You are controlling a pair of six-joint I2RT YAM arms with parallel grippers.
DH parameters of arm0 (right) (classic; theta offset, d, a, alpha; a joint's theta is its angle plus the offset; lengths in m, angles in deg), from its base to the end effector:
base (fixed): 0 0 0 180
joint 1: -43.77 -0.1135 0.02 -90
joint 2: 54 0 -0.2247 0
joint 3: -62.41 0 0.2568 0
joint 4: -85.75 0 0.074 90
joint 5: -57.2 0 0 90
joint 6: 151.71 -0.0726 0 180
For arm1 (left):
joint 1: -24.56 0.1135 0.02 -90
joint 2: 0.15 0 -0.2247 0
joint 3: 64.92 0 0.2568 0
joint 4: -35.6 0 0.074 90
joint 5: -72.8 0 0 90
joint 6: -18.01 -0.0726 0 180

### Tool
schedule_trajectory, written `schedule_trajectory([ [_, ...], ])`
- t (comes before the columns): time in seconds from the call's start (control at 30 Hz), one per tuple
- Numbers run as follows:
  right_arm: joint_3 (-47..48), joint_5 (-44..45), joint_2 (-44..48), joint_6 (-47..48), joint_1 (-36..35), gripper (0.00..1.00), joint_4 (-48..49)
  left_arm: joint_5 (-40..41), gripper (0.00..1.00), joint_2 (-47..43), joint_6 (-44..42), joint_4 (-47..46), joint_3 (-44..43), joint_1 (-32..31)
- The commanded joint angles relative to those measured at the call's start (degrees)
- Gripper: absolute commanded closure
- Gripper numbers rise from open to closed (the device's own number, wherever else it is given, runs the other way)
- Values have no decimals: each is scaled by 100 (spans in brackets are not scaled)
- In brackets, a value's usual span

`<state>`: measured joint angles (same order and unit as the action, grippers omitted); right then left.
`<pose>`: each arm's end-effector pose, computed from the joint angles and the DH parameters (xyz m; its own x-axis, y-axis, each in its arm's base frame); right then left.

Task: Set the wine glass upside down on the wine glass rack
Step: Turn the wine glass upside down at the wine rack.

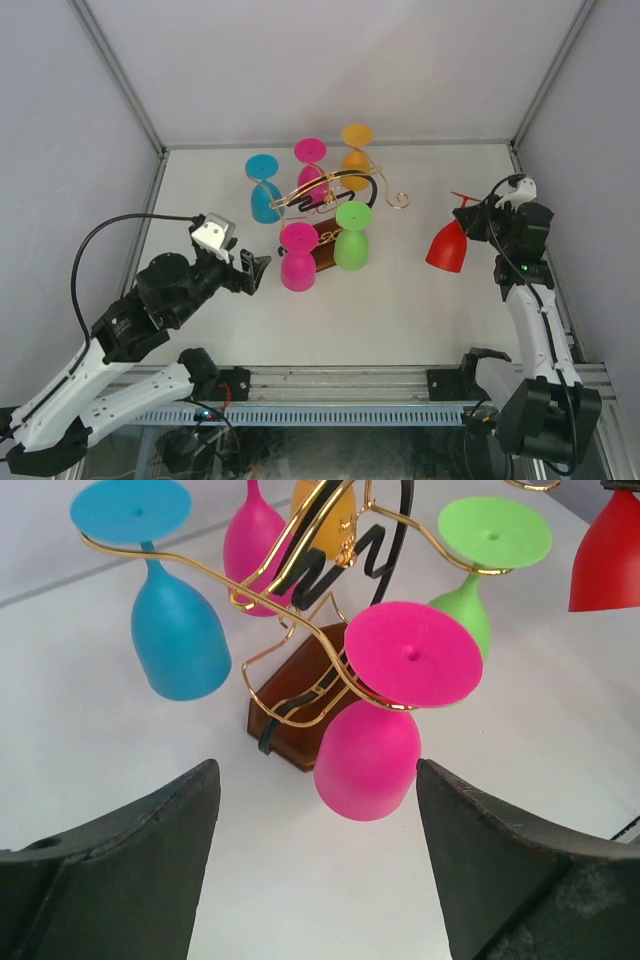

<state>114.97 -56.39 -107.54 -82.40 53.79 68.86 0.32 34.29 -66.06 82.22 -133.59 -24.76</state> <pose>0.2778 -0.0196 0.2467 -0.3589 0.3922 -0.8470 -0.0950 0.8874 0.4511 0.1384 -0.1275 0.3543 -0.1940 0.0746 -0.9782 0.5142 0.8569 -0.0367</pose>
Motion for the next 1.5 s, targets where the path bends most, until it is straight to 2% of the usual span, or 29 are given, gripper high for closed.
schedule_trajectory([
  [0.0,162,-879,-130,-115,47,100,949,-9,18,-108,259,-78,242,37],
  [0.23,147,-982,-450,234,23,100,1776,243,12,-306,258,-250,367,37],
  [0.4,-63,-1201,-599,353,-32,100,2510,-143,8,-316,299,-486,464,332],
  [0.57,-139,-1441,-781,426,-110,100,3101,-792,8,-249,364,-474,443,1099],
  [0.7,-268,-1714,-921,295,-188,100,3719,-1227,7,-363,573,-508,527,2043],
  [0.77,-328,-1848,-986,262,-237,100,4015,-1460,8,-391,725,-505,584,2706],
  [0.83,-396,-2166,-1112,291,-286,100,4418,-1479,7,-427,792,-499,655,2915],
  [1.07,-568,-2211,-1381,406,-572,100,5384,-966,7,-872,624,-646,939,2933],
  [1.47,-598,-1885,-2373,350,-871,100,6568,-1189,7,-1010,465,-589,952,2931],
])
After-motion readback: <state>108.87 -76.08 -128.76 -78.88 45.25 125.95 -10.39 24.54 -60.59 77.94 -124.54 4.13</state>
